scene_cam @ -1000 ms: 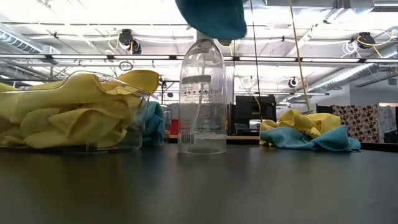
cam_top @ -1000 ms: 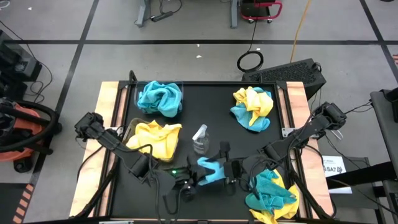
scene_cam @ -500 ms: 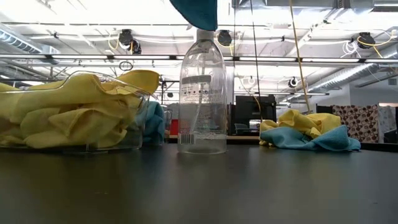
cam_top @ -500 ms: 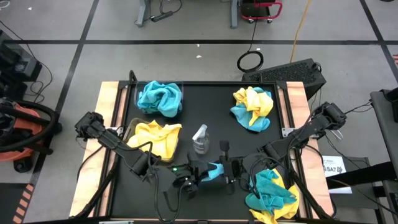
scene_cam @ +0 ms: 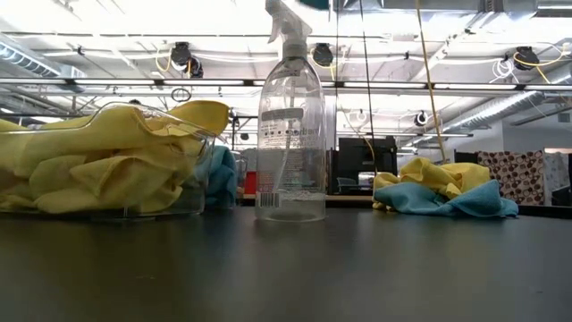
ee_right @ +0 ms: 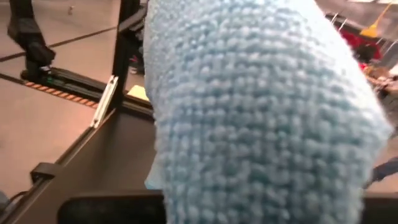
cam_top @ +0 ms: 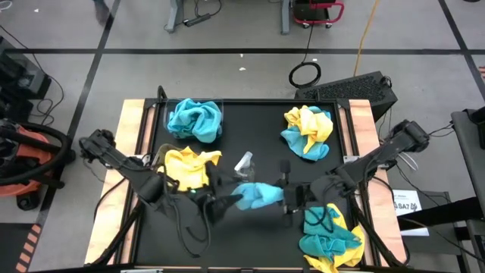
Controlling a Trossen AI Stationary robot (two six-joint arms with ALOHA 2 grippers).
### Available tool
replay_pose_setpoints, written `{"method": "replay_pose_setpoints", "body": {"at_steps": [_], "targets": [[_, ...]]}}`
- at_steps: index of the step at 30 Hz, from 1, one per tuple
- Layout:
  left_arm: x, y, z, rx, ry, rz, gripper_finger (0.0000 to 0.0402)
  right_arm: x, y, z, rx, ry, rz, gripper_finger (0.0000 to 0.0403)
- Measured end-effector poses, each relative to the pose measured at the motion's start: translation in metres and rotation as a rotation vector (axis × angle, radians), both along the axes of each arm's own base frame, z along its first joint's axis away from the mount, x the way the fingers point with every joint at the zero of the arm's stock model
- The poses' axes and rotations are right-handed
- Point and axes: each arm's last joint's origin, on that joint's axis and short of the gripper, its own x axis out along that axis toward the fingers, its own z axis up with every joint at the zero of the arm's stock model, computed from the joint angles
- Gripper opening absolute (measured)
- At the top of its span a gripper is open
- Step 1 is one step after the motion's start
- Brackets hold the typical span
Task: Sort microfiber towel by color & place in baskets
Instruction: Put the blue microfiber cloth into the top transparent bin
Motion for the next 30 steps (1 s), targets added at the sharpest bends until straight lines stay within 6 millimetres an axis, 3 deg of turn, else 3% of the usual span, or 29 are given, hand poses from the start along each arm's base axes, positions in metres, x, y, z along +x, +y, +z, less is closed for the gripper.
{"method": "replay_pose_setpoints", "body": {"at_steps": [5,10,19,24,30], "targets": [[-0.016,0.018,-0.002,-0.075,0.079,0.108,0.0267,-0.016,-0.010,0.016,-0.032,-0.021,-0.037,0.0003],[-0.019,0.038,-0.012,-0.081,0.173,0.205,0.0267,-0.027,-0.024,0.029,-0.113,-0.048,-0.079,0.0003],[0.001,0.091,-0.025,-0.102,0.271,0.297,0.0267,-0.026,-0.063,0.040,-0.253,-0.052,-0.138,0.0002],[0.014,0.123,-0.037,-0.131,0.319,0.295,0.0267,-0.020,-0.085,0.038,-0.273,-0.024,-0.158,0.0002],[0.022,0.154,-0.036,-0.216,0.320,0.277,0.0267,-0.017,-0.104,0.034,-0.276,0.025,-0.191,0.0002]]}}
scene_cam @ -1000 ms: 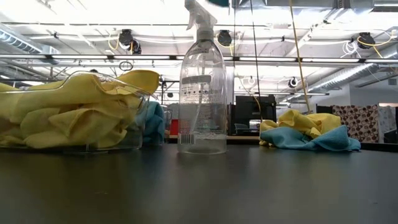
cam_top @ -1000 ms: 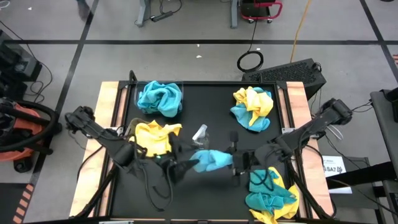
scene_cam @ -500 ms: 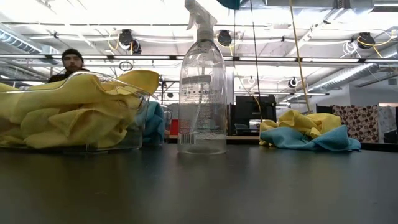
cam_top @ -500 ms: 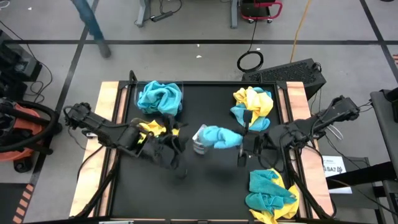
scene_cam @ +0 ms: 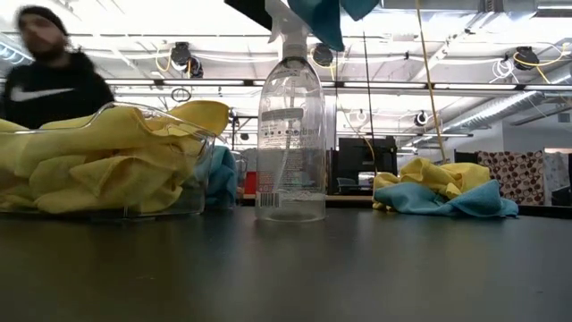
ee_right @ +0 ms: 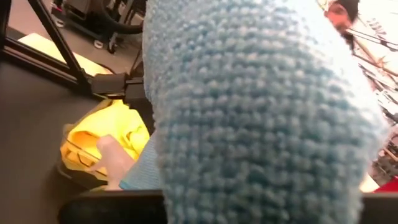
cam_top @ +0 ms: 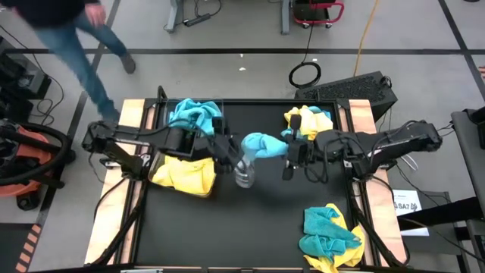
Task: Sort microfiber towel by color & place in baskets
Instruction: Put the blue microfiber cloth into the top transparent bin
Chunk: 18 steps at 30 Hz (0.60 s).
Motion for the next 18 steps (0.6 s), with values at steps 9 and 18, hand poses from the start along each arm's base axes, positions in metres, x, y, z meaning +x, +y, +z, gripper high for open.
{"method": "replay_pose_setpoints", "body": {"at_steps": [9,18], "targets": [[0.002,0.068,0.004,-0.012,-0.027,0.084,0.0267,0.005,-0.034,-0.001,0.023,0.000,0.004,0.0002],[-0.012,0.144,0.010,-0.191,-0.144,0.075,0.0267,0.015,-0.069,-0.006,0.044,-0.003,0.014,0.0003]]}}
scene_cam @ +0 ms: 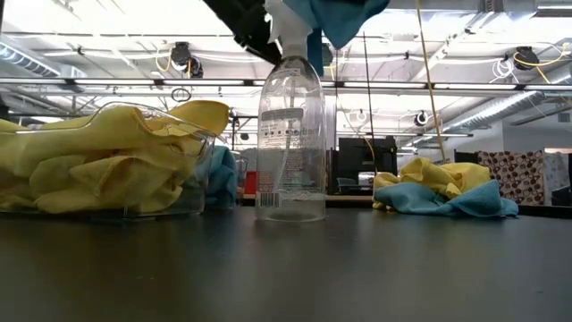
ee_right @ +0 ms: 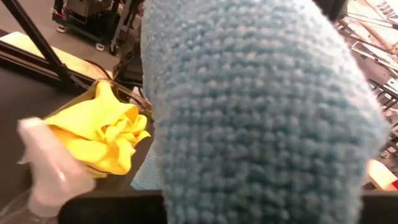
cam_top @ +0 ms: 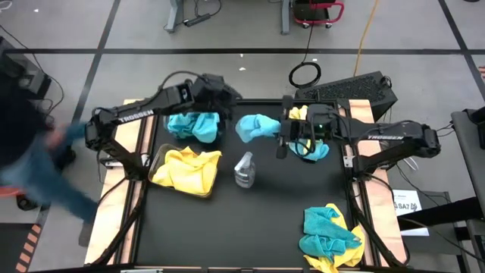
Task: Sort microfiber towel by color & place in baskets
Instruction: Put the blue microfiber cloth into the top transparent bin
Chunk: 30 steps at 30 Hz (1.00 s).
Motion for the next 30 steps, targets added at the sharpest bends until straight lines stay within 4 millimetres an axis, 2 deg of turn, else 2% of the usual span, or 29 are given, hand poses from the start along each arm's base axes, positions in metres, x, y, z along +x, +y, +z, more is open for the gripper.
{"method": "replay_pose_setpoints", "body": {"at_steps": [10,15,24,30], "targets": [[-0.021,0.041,-0.003,-0.057,0.015,0.041,0.0267,0.010,-0.038,-0.007,0.015,-0.034,0.012,0.0003],[-0.029,0.058,-0.010,-0.146,-0.041,-0.026,0.0267,0.016,-0.056,-0.017,0.032,-0.012,0.006,0.0004],[-0.032,0.067,-0.052,-0.176,-0.024,-0.087,0.0267,0.024,-0.088,-0.032,0.091,-0.019,-0.024,0.0004],[-0.033,0.061,-0.043,-0.200,-0.140,-0.225,0.0267,0.034,-0.111,-0.050,0.111,-0.012,-0.071,0.0004]]}}
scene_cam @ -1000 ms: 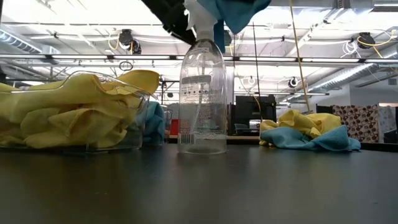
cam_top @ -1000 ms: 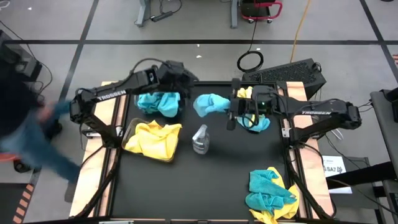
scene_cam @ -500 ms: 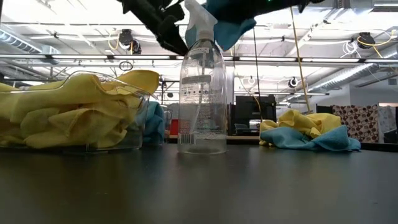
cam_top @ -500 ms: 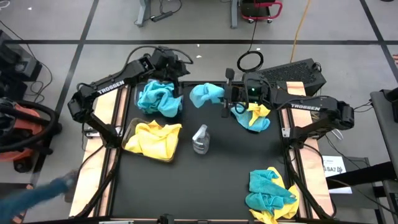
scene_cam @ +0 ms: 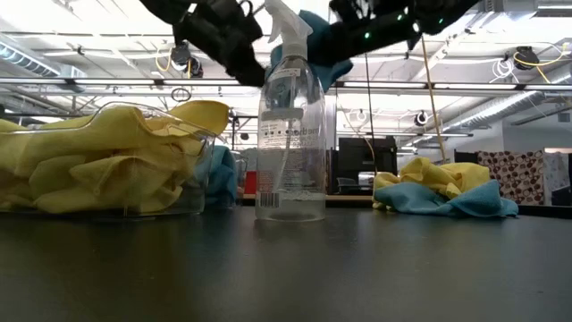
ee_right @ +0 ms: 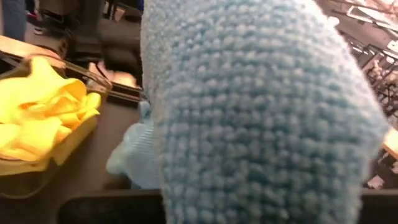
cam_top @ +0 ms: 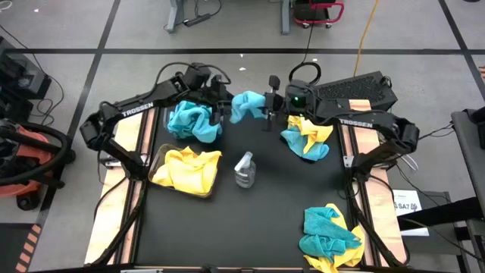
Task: Sort microfiber towel by color & place in baskets
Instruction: Put the blue microfiber cloth into the top transparent bin
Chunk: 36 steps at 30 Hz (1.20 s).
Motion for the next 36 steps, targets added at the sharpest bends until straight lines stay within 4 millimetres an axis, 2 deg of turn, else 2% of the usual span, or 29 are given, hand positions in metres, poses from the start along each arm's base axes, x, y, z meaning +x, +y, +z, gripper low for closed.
{"method": "replay_pose_setpoints", "body": {"at_steps": [6,10,15,20,24,26,30,31,36], "targets": [[0.005,-0.007,-0.003,-0.116,-0.051,-0.149,0.0267,0.013,-0.015,-0.012,0.051,-0.089,0.060,0.0004],[0.009,-0.010,-0.005,-0.124,-0.049,-0.166,0.0267,0.024,-0.022,-0.014,0.079,-0.086,0.091,0.0004],[0.018,-0.011,-0.003,-0.051,-0.064,-0.038,0.0267,0.036,-0.027,-0.012,0.138,-0.103,0.144,0.0004],[0.028,-0.010,-0.013,-0.052,-0.053,-0.042,0.0261,0.040,-0.026,-0.012,0.177,-0.102,0.195,0.0004],[0.033,-0.011,-0.016,-0.047,-0.063,-0.055,0.0211,0.037,-0.024,-0.010,0.190,-0.091,0.198,0.0012],[0.034,-0.012,-0.018,-0.039,-0.076,-0.066,0.0163,0.036,-0.024,-0.009,0.202,-0.082,0.196,0.0021],[0.035,-0.014,-0.019,-0.042,-0.089,-0.144,0.0040,0.033,-0.021,-0.010,0.225,-0.041,0.205,0.0053],[0.034,-0.014,-0.020,-0.038,-0.090,-0.157,0.0023,0.032,-0.020,-0.010,0.225,-0.027,0.201,0.0065],[0.032,-0.011,-0.022,-0.020,-0.055,-0.115,0.0018,0.028,-0.021,-0.012,0.233,0.030,0.154,0.0142]]}}
